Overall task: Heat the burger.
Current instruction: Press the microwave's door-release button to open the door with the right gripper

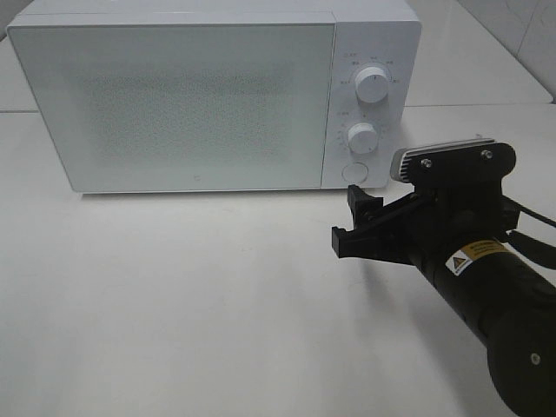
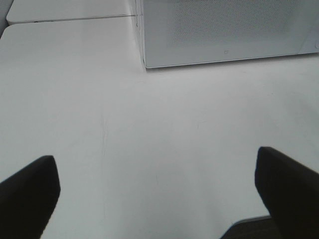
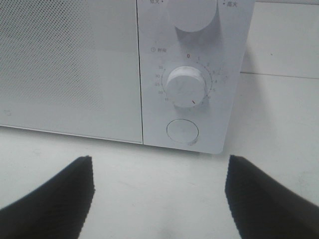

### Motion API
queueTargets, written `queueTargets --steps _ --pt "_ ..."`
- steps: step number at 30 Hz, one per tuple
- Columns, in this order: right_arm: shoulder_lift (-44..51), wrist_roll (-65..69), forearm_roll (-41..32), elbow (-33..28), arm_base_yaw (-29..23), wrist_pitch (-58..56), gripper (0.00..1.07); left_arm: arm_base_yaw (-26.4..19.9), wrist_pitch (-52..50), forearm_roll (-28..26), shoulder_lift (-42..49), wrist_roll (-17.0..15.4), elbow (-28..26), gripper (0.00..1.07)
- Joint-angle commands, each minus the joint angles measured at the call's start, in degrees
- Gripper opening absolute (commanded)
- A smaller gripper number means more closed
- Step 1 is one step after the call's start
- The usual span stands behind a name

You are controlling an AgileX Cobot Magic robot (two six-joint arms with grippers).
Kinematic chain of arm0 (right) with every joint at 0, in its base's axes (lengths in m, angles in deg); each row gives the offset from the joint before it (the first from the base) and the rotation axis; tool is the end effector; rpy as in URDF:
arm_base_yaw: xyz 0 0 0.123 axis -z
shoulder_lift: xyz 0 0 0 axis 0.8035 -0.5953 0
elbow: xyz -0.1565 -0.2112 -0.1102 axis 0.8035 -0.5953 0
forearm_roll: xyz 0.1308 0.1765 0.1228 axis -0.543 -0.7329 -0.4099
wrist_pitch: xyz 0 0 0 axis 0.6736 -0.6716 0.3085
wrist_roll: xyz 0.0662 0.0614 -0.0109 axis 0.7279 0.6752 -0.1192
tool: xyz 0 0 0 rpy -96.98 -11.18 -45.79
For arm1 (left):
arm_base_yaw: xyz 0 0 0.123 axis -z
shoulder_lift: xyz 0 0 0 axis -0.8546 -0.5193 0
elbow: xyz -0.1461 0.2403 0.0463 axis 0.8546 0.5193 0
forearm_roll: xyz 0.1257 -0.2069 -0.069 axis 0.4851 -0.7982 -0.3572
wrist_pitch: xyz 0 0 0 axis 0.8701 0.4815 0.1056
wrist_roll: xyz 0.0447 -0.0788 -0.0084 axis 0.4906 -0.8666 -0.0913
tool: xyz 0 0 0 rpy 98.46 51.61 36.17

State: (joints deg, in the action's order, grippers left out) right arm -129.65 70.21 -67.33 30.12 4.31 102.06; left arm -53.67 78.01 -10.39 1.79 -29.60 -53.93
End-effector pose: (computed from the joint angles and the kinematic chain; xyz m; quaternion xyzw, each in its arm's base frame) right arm 0.1988 0.1339 0.1422 -0.0439 0.7674 0.0143 0.6396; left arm -0.0090 -0.0047 0.2798 0.0575 0.8522 -0.0459 0.5180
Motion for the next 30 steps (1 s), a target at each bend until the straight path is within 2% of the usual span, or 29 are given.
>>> queueTargets --steps 1,5,7,9,10,13,15,16,18,20,21,22,24,29,30 --pt "-0.4 -0.4 -0.2 0.5 -0.4 2.6 0.72 -0.2 -0.7 -0.3 0.9 -0.2 0.0 1.00" --pt "-0.6 0.5 -0.2 0.5 -0.4 2.7 0.70 -0.2 -0.7 -0.3 0.9 -0.2 0.0 1.00" --pt "-0.6 9.1 -0.2 0.5 -0.4 2.8 0.64 -0.2 -0.7 -0.3 0.9 -0.2 0.0 1.00" --pt "-0.6 11.9 -0.2 0.5 -0.4 2.8 0.62 -0.2 -0.7 -0.3 0.9 -0.2 0.0 1.00" --pt "-0.6 19.8 -0.2 0.5 -0.4 2.8 0.58 -0.2 -0.7 -0.3 0.9 -0.2 0.0 1.00" --pt "-0.6 23.2 -0.2 0.5 -0.4 2.8 0.56 -0.2 -0.7 -0.3 0.9 -0.2 0.0 1.00" --pt "-0.6 41.1 -0.2 0.5 -0.4 2.8 0.44 -0.2 -0.7 -0.3 0.9 -0.2 0.0 1.00" --pt "-0.6 41.1 -0.2 0.5 -0.4 2.8 0.44 -0.2 -0.7 -0.3 0.9 -0.2 0.0 1.00" --pt "-0.6 56.1 -0.2 0.5 -0.4 2.8 0.33 -0.2 -0.7 -0.3 0.9 -0.2 0.0 1.00" --pt "-0.6 59.8 -0.2 0.5 -0.4 2.8 0.29 -0.2 -0.7 -0.3 0.9 -0.2 0.0 1.00" --pt "-0.6 67.7 -0.2 0.5 -0.4 2.7 0.23 -0.2 -0.7 -0.3 0.9 -0.2 0.0 1.00" --pt "-0.6 67.7 -0.2 0.5 -0.4 2.7 0.23 -0.2 -0.7 -0.3 0.9 -0.2 0.0 1.00" --pt "-0.6 77.9 -0.2 0.5 -0.4 2.5 0.17 -0.2 -0.7 -0.3 0.9 -0.2 0.0 1.00" --pt "-0.6 83.3 -0.2 0.5 -0.4 1.4 0.09 -0.2 -0.7 -0.3 0.9 -0.2 0.0 1.00" --pt "-0.6 84.1 -0.5 0.5 -0.4 0.7 0.04 -0.2 -0.7 -0.3 0.9 -0.2 0.0 1.00"
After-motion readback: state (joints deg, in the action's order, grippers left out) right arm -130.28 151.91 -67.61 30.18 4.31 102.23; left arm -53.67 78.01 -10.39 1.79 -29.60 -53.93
